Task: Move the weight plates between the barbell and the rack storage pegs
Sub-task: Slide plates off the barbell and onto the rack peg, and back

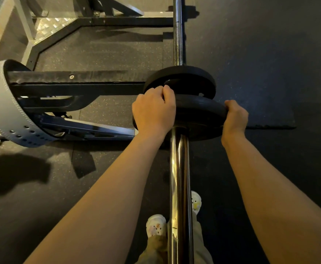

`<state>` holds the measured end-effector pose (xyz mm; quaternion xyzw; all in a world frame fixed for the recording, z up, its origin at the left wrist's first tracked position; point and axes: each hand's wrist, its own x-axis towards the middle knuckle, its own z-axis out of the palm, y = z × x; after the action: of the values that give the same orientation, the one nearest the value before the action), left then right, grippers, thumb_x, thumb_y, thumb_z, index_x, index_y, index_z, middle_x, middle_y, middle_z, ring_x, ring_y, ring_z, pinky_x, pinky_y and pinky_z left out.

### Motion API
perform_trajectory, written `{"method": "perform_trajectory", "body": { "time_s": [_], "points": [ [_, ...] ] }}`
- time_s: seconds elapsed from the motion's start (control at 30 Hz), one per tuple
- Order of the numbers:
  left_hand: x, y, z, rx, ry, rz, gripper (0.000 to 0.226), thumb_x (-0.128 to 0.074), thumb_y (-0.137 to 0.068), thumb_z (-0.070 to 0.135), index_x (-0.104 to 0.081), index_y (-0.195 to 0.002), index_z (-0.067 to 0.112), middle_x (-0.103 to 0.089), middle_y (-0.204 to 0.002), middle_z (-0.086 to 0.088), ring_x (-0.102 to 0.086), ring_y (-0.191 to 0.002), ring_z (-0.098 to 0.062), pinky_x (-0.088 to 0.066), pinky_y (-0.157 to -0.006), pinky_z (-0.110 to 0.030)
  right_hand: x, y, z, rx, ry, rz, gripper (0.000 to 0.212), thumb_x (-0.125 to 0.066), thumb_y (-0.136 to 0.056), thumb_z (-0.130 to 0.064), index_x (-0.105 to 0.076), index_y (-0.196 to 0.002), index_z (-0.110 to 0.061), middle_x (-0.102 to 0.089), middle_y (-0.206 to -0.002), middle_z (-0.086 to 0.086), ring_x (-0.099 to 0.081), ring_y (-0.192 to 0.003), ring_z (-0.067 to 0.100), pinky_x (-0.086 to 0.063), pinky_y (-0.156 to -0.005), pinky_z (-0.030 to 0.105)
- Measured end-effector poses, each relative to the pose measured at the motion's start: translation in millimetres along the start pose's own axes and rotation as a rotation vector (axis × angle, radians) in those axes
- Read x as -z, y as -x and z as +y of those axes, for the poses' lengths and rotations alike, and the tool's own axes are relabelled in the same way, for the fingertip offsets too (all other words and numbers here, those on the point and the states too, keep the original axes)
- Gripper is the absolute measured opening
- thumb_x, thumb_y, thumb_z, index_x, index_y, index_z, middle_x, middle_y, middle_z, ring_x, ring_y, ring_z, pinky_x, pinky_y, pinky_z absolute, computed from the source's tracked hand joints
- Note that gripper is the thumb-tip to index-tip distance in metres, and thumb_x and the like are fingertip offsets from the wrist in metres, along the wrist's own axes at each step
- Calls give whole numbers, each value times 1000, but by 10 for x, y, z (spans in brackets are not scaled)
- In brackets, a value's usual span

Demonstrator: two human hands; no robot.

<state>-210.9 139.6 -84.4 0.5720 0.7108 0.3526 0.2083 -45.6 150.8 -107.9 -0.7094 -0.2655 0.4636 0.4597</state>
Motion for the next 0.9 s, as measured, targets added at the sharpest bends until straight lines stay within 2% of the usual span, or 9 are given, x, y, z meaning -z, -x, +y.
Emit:
{"method": "perform_trajectory", "body": {
  "time_s": [0.13,0.23,0.4,0.57,0.67,0.73,0.8,0.87,0.9],
  "points": [
    [62,50,-79,31,56,-67,38,-31,-94,34,-46,-61,21,-44,-57,2,-43,-58,-16,-37,-63,-35,36,84,43,96,41,-27,37,-46,-93,-19,-37,-57,-20,-35,-59,-6,-34,-56,7,-28,-59,28],
    [60,126,-138,40,86,-32,36,-31,-91,33,-45,-61,20,-44,-57,1,-43,-57,-17,-36,-62,-35,57,105,115,134,11,-41,40,-45,-93,-17,-38,-54,-22,-35,-50,-13,-34,-50,2,-29,-58,25],
    [-19,49,-58,18,65,52,37,-32,-91,28,-40,-55,25,-38,-50,6,-36,-49,-14,-31,-58,-31,-1,4,90,78,-19,16,39,-46,-92,-18,-40,-54,-21,-37,-52,-10,-37,-50,2,-30,-59,26],
    [-52,-27,-16,-42,-22,74,39,-33,-93,27,-40,-54,25,-41,-50,3,-41,-48,-18,-40,-63,-37,-2,-62,70,20,-57,16,39,-48,-92,-19,-39,-54,-21,-37,-55,-8,-36,-55,7,-30,-58,26],
    [2,-11,-50,-48,-13,23,38,-33,-93,30,-43,-57,23,-43,-52,1,-42,-50,-17,-38,-59,-36,12,-44,3,56,104,-65,36,-46,-94,-22,-42,-59,-21,-39,-62,-5,-37,-58,7,-30,-59,26],
    [57,27,-125,-36,30,-40,39,-33,-95,37,-48,-62,20,-46,-57,1,-45,-54,-17,-38,-60,-32,86,12,-119,245,380,-145,30,-48,-96,-29,-49,-68,-21,-46,-68,-5,-43,-61,6,-34,-61,25],
    [116,88,-270,113,243,-86,44,-33,-98,45,-55,-73,17,-53,-68,-1,-51,-64,-18,-39,-65,-29,75,149,-311,535,519,-214,25,-48,-97,-34,-57,-81,-17,-54,-75,-4,-49,-66,5,-39,-63,17],
    [158,191,-441,464,548,-84,49,-28,-100,52,-61,-91,17,-60,-89,-1,-56,-79,-13,-38,-74,-26,-100,332,-440,704,560,-358,28,-46,-98,-38,-59,-84,-17,-53,-72,-6,-49,-65,4,-38,-64,14],
    [144,265,-567,617,635,-82,51,-24,-100,54,-61,-105,19,-60,-103,1,-54,-89,-9,-34,-83,-25,-220,420,-436,764,634,-411,31,-44,-98,-42,-57,-81,-20,-51,-69,-9,-48,-64,4,-38,-65,18]
  ]
}}
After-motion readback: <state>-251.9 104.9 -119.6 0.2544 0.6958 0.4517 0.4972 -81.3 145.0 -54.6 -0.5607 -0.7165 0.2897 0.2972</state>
